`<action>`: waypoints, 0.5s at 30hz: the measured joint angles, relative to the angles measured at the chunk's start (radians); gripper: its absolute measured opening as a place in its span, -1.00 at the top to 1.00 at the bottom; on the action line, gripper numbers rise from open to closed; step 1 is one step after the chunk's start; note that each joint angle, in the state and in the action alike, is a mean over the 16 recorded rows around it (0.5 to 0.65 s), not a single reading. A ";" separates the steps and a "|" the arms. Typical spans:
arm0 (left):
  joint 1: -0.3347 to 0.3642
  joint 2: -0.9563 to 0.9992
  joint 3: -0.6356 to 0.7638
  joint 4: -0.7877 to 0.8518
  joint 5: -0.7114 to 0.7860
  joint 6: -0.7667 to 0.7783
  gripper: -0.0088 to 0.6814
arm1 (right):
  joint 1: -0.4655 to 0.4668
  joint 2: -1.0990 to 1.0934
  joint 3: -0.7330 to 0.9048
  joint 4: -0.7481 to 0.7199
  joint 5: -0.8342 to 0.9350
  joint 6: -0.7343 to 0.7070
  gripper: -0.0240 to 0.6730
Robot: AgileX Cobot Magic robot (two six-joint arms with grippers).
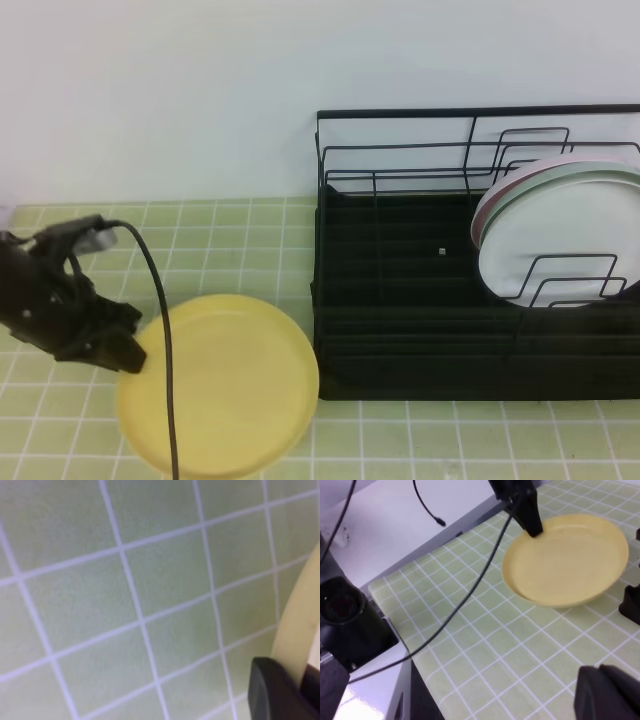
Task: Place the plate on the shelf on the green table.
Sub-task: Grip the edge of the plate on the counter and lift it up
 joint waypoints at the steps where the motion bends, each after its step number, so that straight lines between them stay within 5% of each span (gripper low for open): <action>1: 0.000 -0.017 -0.005 0.011 0.005 -0.009 0.95 | 0.000 0.000 0.000 0.002 0.001 0.000 0.94; 15: -0.051 -0.234 -0.068 0.119 0.058 -0.097 0.95 | -0.001 0.000 0.000 0.002 -0.036 0.102 0.94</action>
